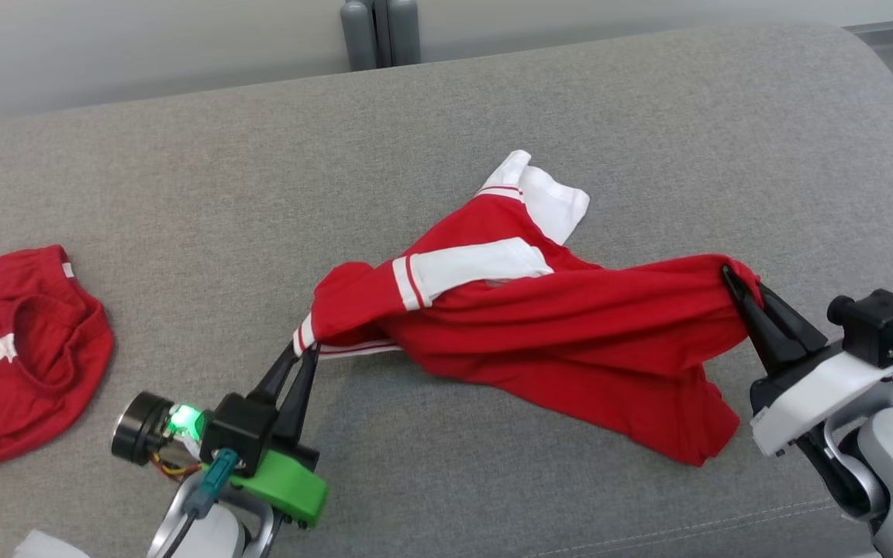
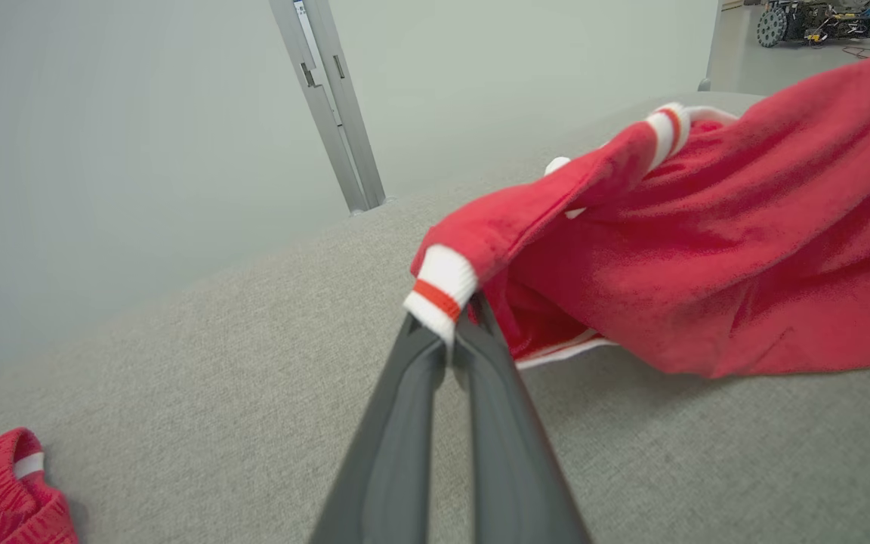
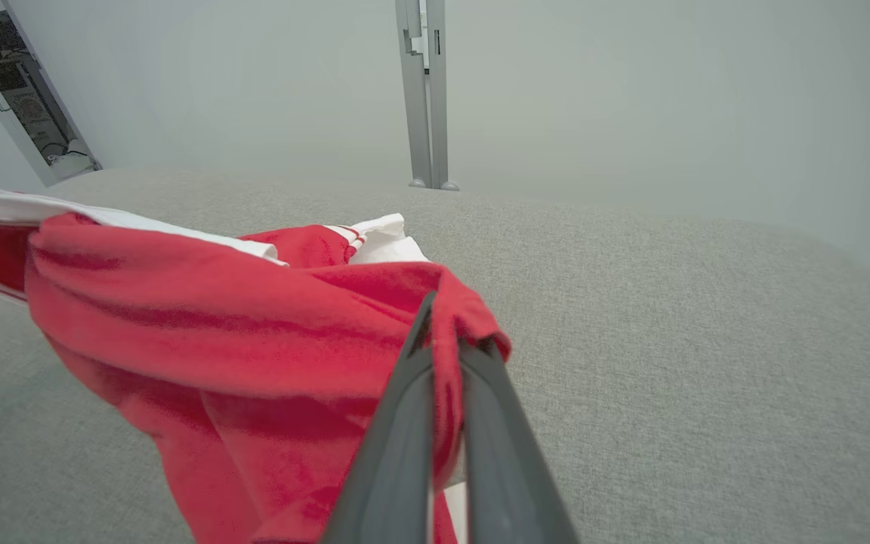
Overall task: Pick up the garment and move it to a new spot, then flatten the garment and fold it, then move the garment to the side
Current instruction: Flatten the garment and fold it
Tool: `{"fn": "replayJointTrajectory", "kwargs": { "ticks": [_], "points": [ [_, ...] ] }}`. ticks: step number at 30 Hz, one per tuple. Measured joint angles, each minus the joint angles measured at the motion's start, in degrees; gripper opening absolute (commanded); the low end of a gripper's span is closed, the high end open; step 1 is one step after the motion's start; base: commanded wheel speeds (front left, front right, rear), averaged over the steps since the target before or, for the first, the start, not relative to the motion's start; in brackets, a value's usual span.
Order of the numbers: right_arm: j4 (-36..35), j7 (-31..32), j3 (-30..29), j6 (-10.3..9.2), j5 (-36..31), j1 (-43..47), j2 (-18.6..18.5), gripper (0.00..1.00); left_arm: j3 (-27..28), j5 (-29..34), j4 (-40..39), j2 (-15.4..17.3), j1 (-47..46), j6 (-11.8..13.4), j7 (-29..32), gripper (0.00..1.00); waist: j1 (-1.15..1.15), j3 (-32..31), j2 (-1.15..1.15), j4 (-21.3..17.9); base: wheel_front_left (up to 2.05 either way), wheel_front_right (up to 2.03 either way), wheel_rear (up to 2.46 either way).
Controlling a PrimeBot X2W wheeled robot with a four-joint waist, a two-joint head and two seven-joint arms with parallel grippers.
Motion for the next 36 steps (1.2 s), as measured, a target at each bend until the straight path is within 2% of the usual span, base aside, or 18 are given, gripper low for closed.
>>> {"fn": "replayJointTrajectory", "kwargs": {
  "ticks": [4, 8, 13, 14, 15, 16, 20, 25, 28, 34, 36],
  "points": [
    [0.36, 0.0, -1.04, 0.0, -0.3, 4.56, 0.31, 0.0, 0.99, -3.61, -0.13, 0.37, 5.14, -0.58, 1.16, 0.0, 0.0, 0.19, 0.0, 0.85, 0.0, 0.0, 0.0],
    [0.98, 0.0, -2.66, 0.0, -1.27, 8.44, 1.18, 0.0, 1.85, -6.36, 1.78, -0.22, 8.96, -0.1, 1.45, 0.0, 0.0, 1.1, 0.0, 1.53, 0.0, 0.0, 0.0],
    [0.92, 0.0, -1.25, 0.0, -2.98, 11.65, 2.42, 0.0, 2.23, -7.69, 5.95, -1.31, 10.37, -0.02, 0.96, 0.01, 0.0, 2.05, 0.0, 2.15, 0.0, 0.0, 0.0],
    [0.81, 0.0, -0.65, 0.0, -2.98, 12.03, 2.67, 0.0, 2.31, -7.69, 6.59, -1.38, 10.27, -0.02, 0.88, 0.3, 0.0, 2.22, 0.0, 2.2, 0.0, 0.0, 0.0],
    [0.76, 0.0, 0.21, 0.0, -3.05, 12.27, 2.8, 0.0, 2.42, -7.69, 7.11, -1.63, 10.07, 0.15, 0.68, 0.96, 0.0, 2.37, 0.0, 2.21, 0.0, 0.0, 0.0],
    [0.8, 0.0, 0.92, 0.0, -3.18, 12.36, 2.82, 0.0, 2.52, -7.61, 7.35, -1.85, 9.8, 0.51, 0.49, 1.0, 0.0, 2.46, 0.0, 2.19, 0.0, 0.0, 0.0],
    [0.96, 0.0, 2.96, 0.0, -3.9, 12.41, 3.14, 0.0, 1.77, -4.61, 6.11, -1.57, 8.25, 2.61, 0.4, 1.0, 0.0, 2.49, 0.0, 1.78, 0.0, 0.0, 0.0],
    [1.25, 0.0, 4.19, 0.0, -4.13, 12.24, 3.72, 0.0, -2.48, 1.6, -4.77, -1.2, 6.31, 4.33, 0.42, 1.0, 0.0, 2.33, 0.0, 1.37, 0.0, 0.0, 0.0],
    [1.36, 0.0, 4.22, -0.01, -4.03, 12.1, 3.98, 0.0, -7.75, 4.79, -9.06, -1.82, 3.87, 1.54, 1.87, 1.0, 0.0, 2.5, 0.0, 1.58, 0.0, 0.0, 0.0],
    [2.0, 0.0, 6.12, 0.0, -3.81, 10.12, 4.38, 0.0, -16.85, 10.46, -7.92, -4.43, -4.19, -3.3, 6.53, 1.0, 0.0, 3.06, 0.0, 0.99, 0.0, 0.0, 0.0],
    [2.2, 0.0, 6.49, -0.01, -3.6, 9.26, 4.41, 0.0, -19.15, 11.59, -7.16, -5.33, -5.61, -3.85, 8.73, 1.0, 0.0, 3.37, 0.0, 0.49, 0.0, 0.0, 0.0]
  ]
}}
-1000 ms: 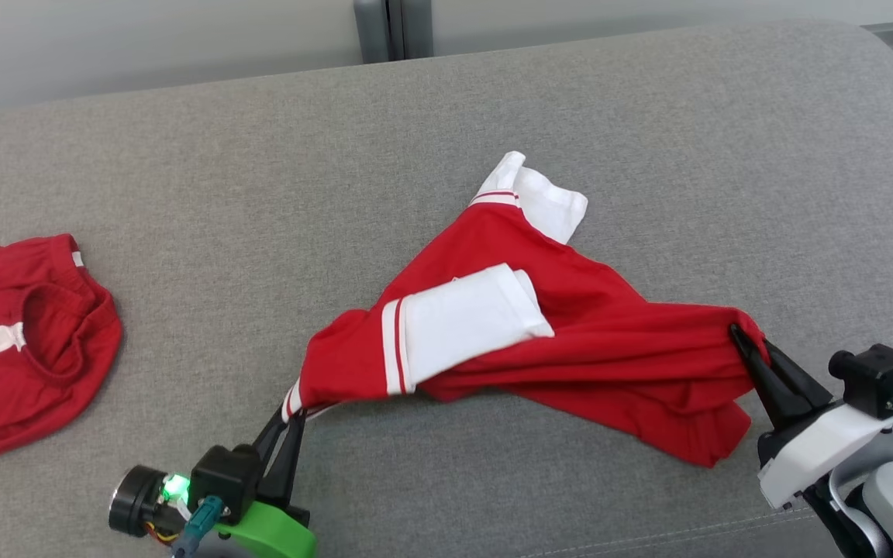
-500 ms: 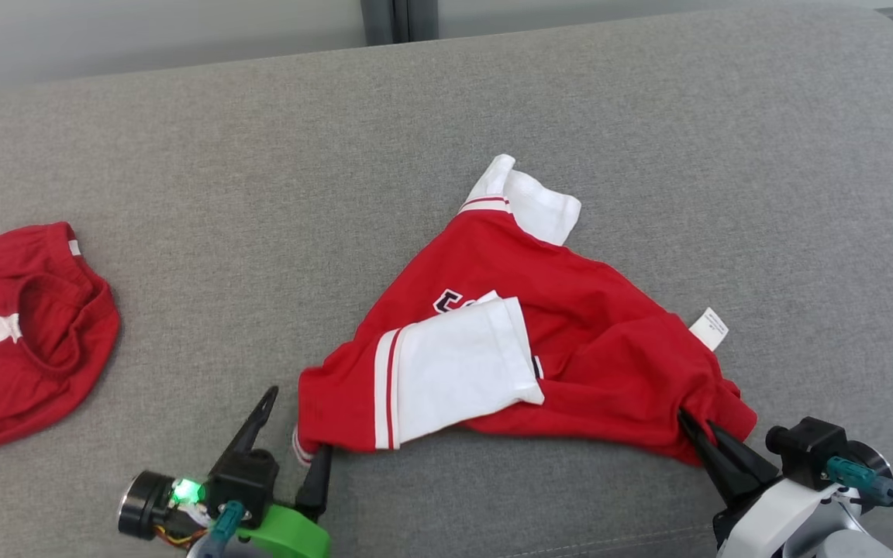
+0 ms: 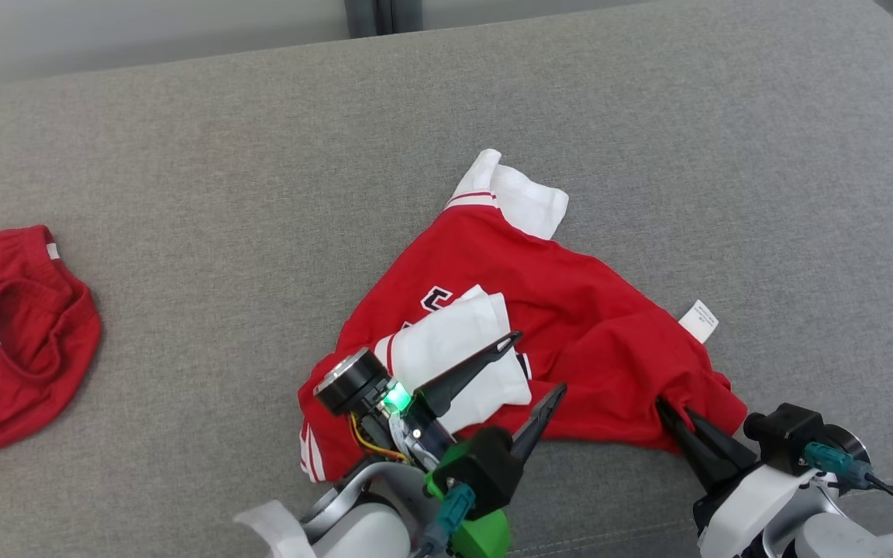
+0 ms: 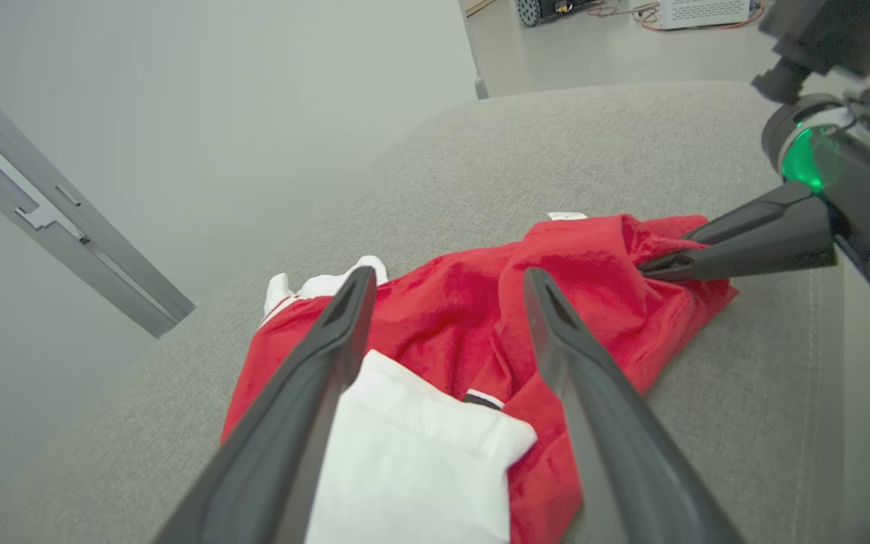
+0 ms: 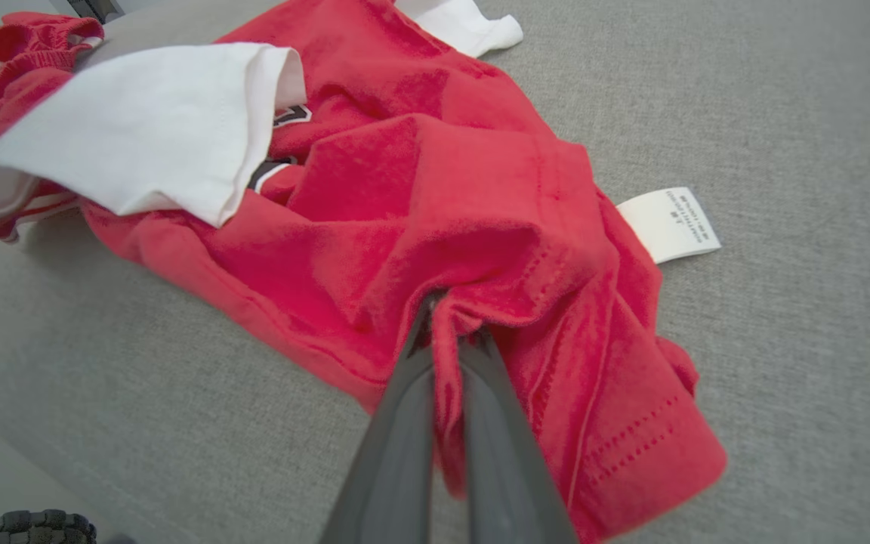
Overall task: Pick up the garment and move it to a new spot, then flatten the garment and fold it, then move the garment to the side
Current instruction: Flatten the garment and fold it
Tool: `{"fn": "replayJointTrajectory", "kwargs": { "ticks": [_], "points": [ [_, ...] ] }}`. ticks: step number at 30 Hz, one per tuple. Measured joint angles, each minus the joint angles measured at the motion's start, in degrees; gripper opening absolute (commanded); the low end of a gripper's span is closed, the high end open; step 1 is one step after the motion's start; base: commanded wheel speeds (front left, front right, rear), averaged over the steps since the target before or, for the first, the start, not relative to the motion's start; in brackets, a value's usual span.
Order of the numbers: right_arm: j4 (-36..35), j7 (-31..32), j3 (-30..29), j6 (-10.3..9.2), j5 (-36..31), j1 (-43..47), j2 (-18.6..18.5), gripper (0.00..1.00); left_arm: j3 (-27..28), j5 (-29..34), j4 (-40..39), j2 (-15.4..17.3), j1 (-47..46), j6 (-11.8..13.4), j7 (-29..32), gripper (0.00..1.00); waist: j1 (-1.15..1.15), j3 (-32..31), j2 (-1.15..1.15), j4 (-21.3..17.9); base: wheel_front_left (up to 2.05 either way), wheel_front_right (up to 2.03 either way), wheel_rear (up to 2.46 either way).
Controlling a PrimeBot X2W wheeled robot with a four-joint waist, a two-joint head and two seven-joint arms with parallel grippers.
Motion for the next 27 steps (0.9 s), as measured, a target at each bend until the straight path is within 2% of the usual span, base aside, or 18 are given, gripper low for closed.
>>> {"fn": "replayJointTrajectory", "kwargs": {
  "ticks": [2, 8, 15, 16, 17, 19, 22, 27],
  "points": [
    [0.13, 0.0, 0.1, 0.0, 0.05, -0.75, 0.04, 0.0, -1.65, 2.86, 0.14, 0.01, -1.82, -0.09, 2.44, 1.0, 0.0, 0.43, 0.0, -0.6, 0.0, 0.0, 0.0],
    [0.16, 0.0, -0.31, 0.0, 0.15, -1.82, 0.49, 0.0, -4.2, 3.68, 4.58, -0.12, -2.84, -0.82, 9.39, 1.0, 0.0, 2.02, 0.0, -1.92, 0.0, 0.0, 0.0],
    [0.05, 0.0, -0.76, 0.0, 0.08, -2.26, 1.13, 0.0, -4.42, 3.86, 11.38, -0.42, -5.74, -0.55, 11.39, 1.0, 0.0, 3.92, 0.0, -2.78, 0.0, 0.0, 0.0],
    [0.02, 0.0, -0.82, 0.0, 0.07, -2.32, 1.25, 0.0, -4.52, 3.74, 12.32, -0.54, -5.89, -0.56, 11.4, 0.75, 0.0, 4.12, 0.0, -2.83, 0.0, 0.0, 0.0],
    [0.02, 0.0, -0.88, 0.0, 0.07, -2.34, 1.32, 0.0, -4.54, 3.7, 12.98, -0.62, -6.11, -0.56, 11.37, 0.39, 0.0, 4.26, 0.0, -2.84, 0.0, 0.0, 0.0],
    [-0.01, 0.0, -0.99, 0.0, 0.07, -2.39, 1.4, 0.0, -4.34, 3.39, 14.13, -0.74, -6.83, -0.56, 10.78, 0.0, 0.0, 4.47, 0.0, -2.79, 0.0, 0.0, 0.0],
    [-0.01, 0.0, -1.25, 0.0, 0.07, -2.37, 1.42, 0.0, -3.72, 2.19, 14.04, -1.12, -6.99, -0.29, 9.16, 0.0, 0.0, 4.36, 0.0, -2.49, 0.0, 0.0, 0.0],
    [-0.52, 0.0, -2.27, 0.0, 0.66, -1.69, 1.23, 0.0, -0.32, -3.48, 7.14, -1.58, -5.83, 0.19, 5.24, 0.0, 0.0, 3.37, 0.0, -1.87, 0.0, 0.0, 0.0]
  ]
}}
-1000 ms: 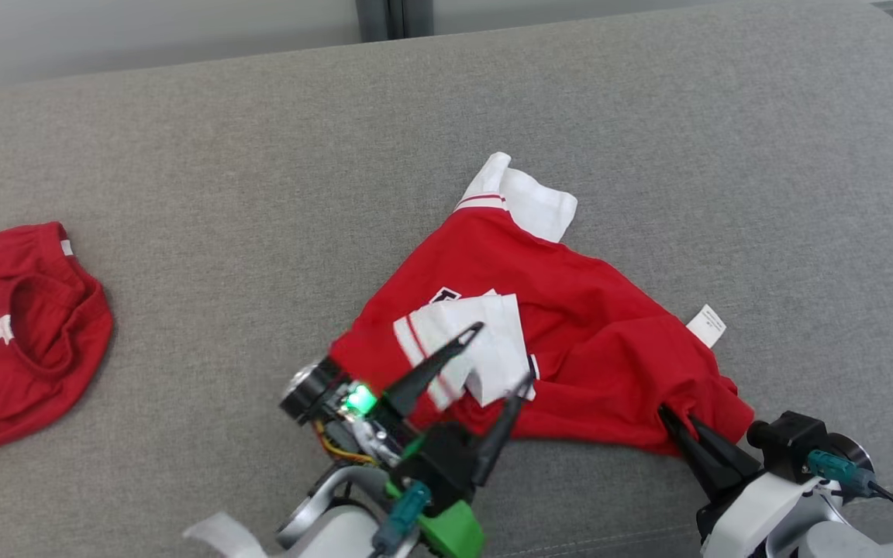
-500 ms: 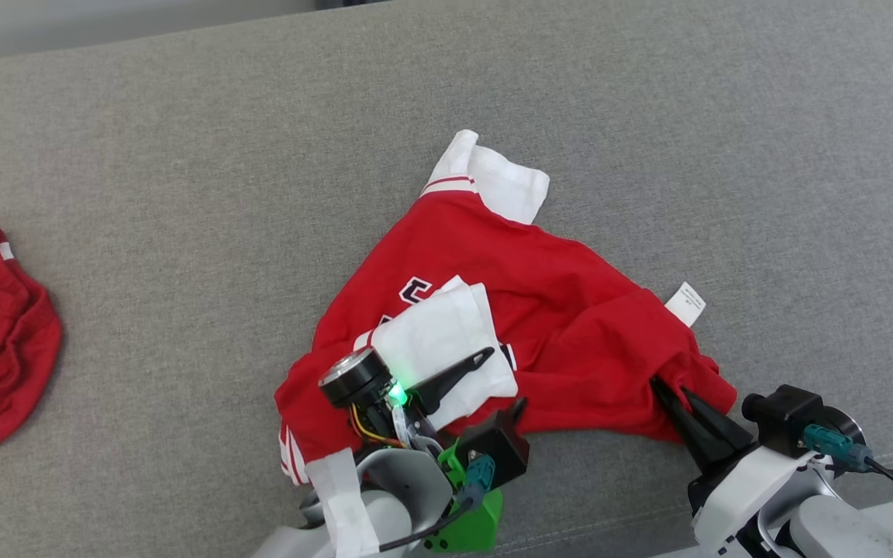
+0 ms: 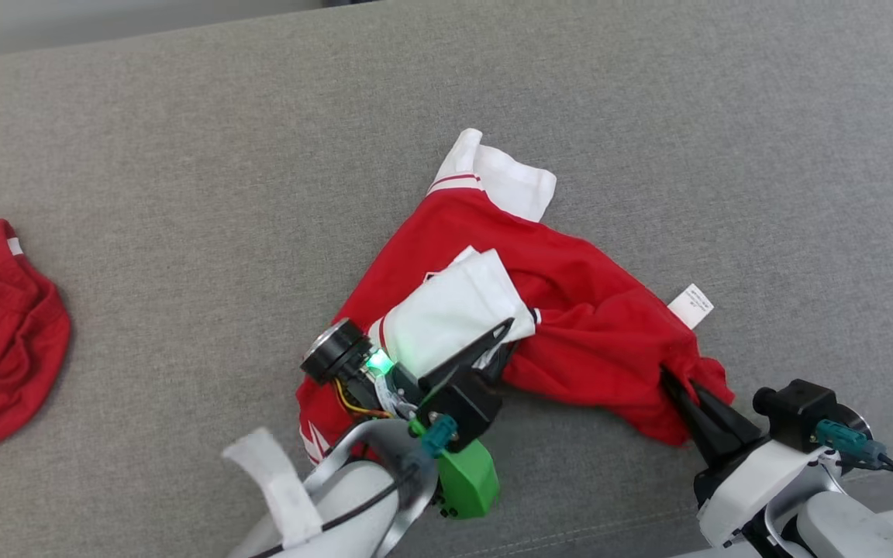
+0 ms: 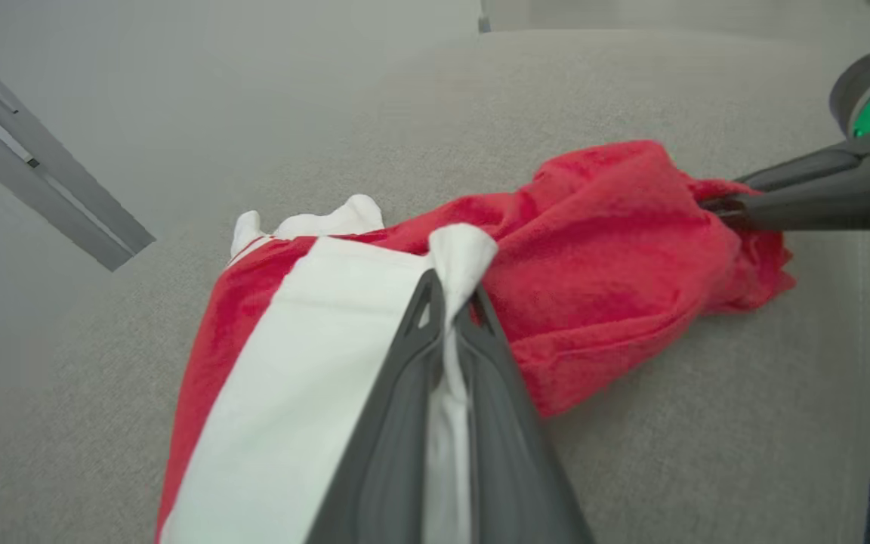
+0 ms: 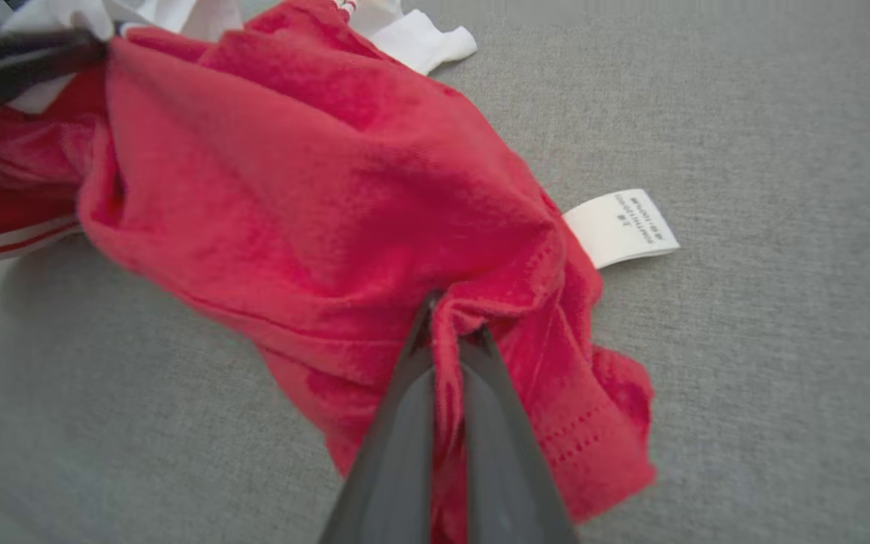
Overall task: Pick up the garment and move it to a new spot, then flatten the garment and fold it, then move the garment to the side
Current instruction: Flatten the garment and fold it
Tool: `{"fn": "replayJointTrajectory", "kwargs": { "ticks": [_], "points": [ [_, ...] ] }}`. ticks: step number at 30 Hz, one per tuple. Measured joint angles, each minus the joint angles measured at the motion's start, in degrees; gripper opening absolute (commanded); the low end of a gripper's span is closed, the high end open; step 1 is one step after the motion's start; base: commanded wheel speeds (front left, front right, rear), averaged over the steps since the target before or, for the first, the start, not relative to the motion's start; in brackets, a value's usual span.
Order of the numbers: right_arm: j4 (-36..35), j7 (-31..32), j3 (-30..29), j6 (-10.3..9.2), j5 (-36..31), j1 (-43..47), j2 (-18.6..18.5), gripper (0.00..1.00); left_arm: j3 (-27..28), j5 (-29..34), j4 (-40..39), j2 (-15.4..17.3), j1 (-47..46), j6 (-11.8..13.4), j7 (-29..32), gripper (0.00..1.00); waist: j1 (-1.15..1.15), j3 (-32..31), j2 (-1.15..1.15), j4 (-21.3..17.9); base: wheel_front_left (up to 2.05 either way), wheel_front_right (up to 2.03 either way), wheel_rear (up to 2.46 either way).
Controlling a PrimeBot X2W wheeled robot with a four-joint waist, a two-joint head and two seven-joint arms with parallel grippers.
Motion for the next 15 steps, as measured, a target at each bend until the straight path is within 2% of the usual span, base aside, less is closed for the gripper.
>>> {"fn": "replayJointTrajectory", "kwargs": {
  "ticks": [4, 8, 11, 15],
  "points": [
    [-2.66, 0.0, -2.69, 0.0, 1.03, 1.17, -1.37, 0.0, 3.64, -8.93, -8.65, 2.12, 3.3, -1.13, 2.34, 0.0, 0.0, -1.12, 0.0, 0.78, 0.0, 0.0, 0.0],
    [-5.65, -0.02, -5.77, 0.05, 1.23, 1.38, -4.34, 0.0, 5.63, -17.8, -17.66, 7.02, 5.48, -2.07, 6.56, 0.0, 0.0, -2.16, 0.0, 1.47, 0.0, 0.0, 0.0],
    [-7.06, -0.07, -7.06, 0.1, 1.6, 1.49, -5.47, 0.0, 4.67, -21.39, -21.48, 10.78, 5.87, -2.5, 7.14, 0.0, 0.0, -2.44, 0.0, 1.83, 0.0, 0.0, 0.0],
    [-8.31, -0.09, -6.32, 0.08, 2.7, 2.21, -5.6, 0.0, 2.9, -22.85, -21.53, 12.21, 7.32, -2.5, 6.02, 0.0, 0.0, -1.98, 0.0, 2.14, 0.0, 0.0, 0.0]
  ]
}}
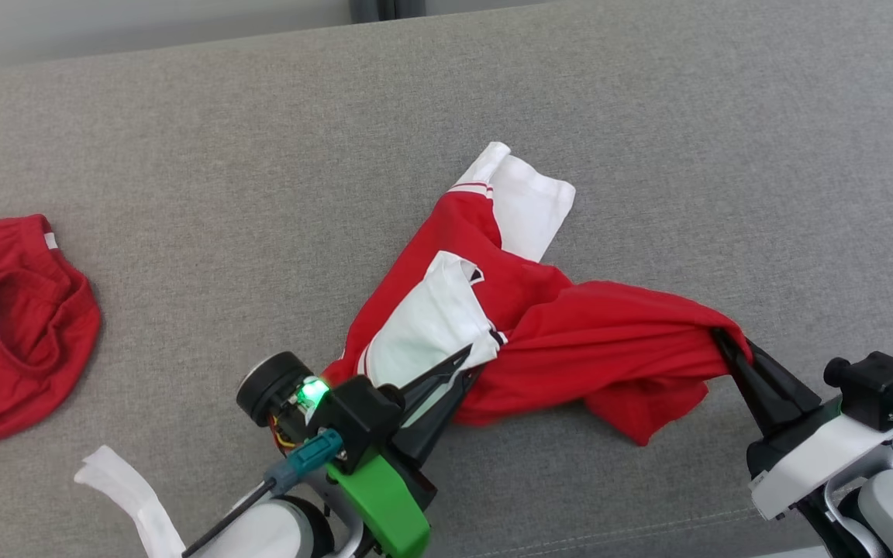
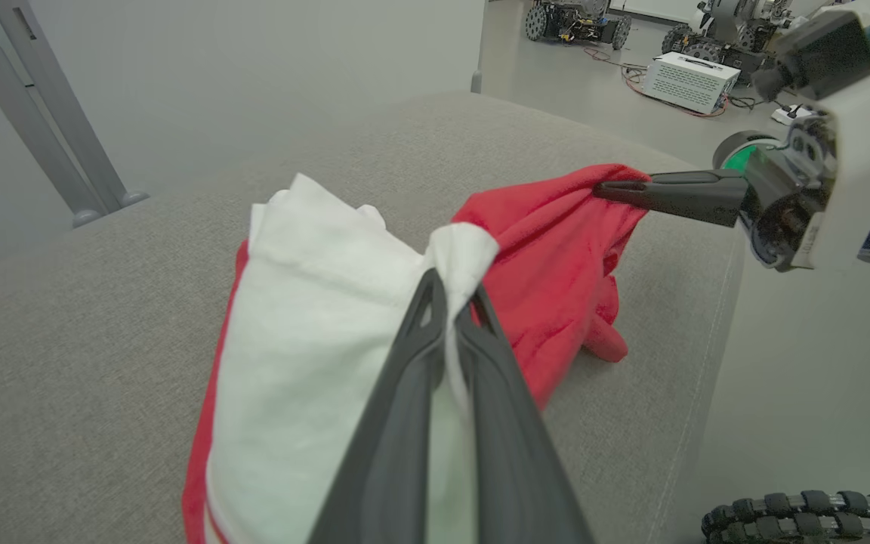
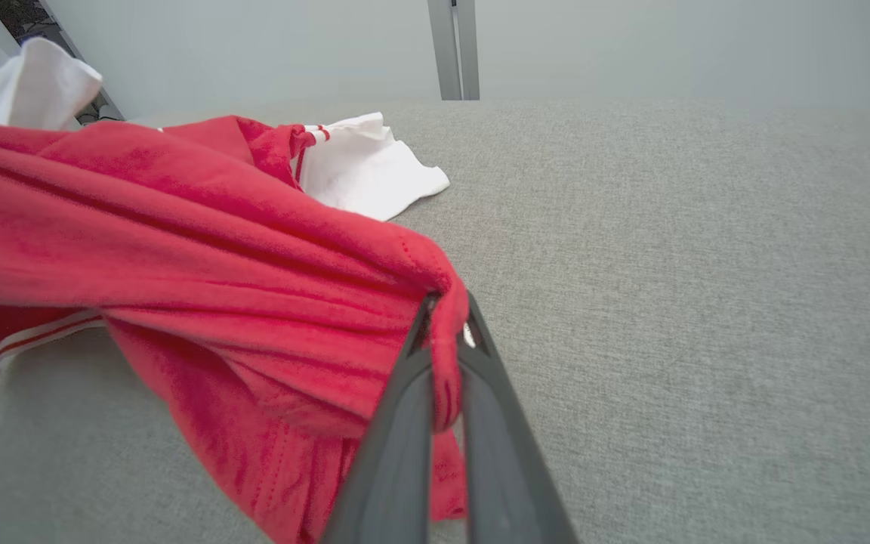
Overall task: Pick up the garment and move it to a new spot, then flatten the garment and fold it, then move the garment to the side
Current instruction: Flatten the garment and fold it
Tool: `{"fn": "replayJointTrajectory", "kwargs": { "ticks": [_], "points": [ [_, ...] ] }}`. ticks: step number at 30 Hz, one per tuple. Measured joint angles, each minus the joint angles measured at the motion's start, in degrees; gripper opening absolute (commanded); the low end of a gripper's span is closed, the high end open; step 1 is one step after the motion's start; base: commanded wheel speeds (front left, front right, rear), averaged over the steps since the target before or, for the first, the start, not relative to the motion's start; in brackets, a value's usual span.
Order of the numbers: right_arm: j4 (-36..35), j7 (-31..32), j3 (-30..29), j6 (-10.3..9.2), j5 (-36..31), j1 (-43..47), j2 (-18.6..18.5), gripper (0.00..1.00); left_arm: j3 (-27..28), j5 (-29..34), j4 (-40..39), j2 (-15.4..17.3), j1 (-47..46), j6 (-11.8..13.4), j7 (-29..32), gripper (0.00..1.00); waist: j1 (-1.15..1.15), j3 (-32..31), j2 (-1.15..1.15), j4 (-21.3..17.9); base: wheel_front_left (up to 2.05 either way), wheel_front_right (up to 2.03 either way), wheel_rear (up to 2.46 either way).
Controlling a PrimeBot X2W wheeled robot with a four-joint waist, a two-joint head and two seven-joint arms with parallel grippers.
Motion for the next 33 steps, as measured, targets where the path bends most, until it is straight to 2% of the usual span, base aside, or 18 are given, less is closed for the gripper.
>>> {"fn": "replayJointTrajectory", "kwargs": {
  "ticks": [5, 9, 12, 17, 25, 28, 33],
  "points": [
    [2.86, -0.03, -4.36, 0.27, -2.34, 0.16, 0.27, 0.0, 0.31, -4.86, 0.09, -1.67, 2.17, -0.04, -3.49, 0.0, 0.0, 0.93, 0.0, 0.23, 0.0, 0.0, 0.0],
    [3.88, -0.08, -8.21, 0.43, -2.5, 0.05, 0.55, 0.0, -0.12, -12.33, -2.16, -1.1, 3.21, -0.08, -5.24, 0.0, 0.0, 1.04, 0.0, 0.23, 0.0, 0.0, 0.0],
    [6.99, 0.08, -10.92, -0.11, -3.74, -0.05, -1.7, 0.0, 0.29, -19.25, -4.37, 1.96, 3.32, 0.04, -6.19, 0.0, 0.0, 0.81, 0.0, 0.23, 0.0, 0.0, 0.0],
    [9.43, 0.08, -11.58, -0.07, -4.93, -1.47, -0.54, 0.0, 1.2, -26.8, -6.93, 5.24, 3.35, 0.03, -8.68, 0.0, 0.0, 0.52, 0.0, 0.61, 0.0, 0.0, 0.0],
    [6.42, 0.08, -13.39, -0.07, -5.89, -5.13, 0.18, 0.0, 8.71, -26.01, -6.44, 9.61, -0.48, 0.03, -16.81, 0.0, 0.0, 0.4, 0.0, 1.32, 0.0, 0.0, 0.0],
    [3.48, 0.08, -13.39, -0.07, -3.96, -8.27, -0.33, 0.0, 13.17, -24.7, -6.75, 11.46, -6.55, 0.03, -17.86, 0.0, 0.0, 0.75, 0.0, 1.44, 0.0, 0.0, 0.0],
    [1.3, 1.18, -11.77, -0.07, -1.98, -20.47, -3.24, 0.0, 15.05, -25.05, -4.16, 14.14, -22.32, 0.03, -15.79, 0.0, 0.0, 2.37, 0.0, 1.32, 0.0, 0.0, 0.0]
  ]
}}
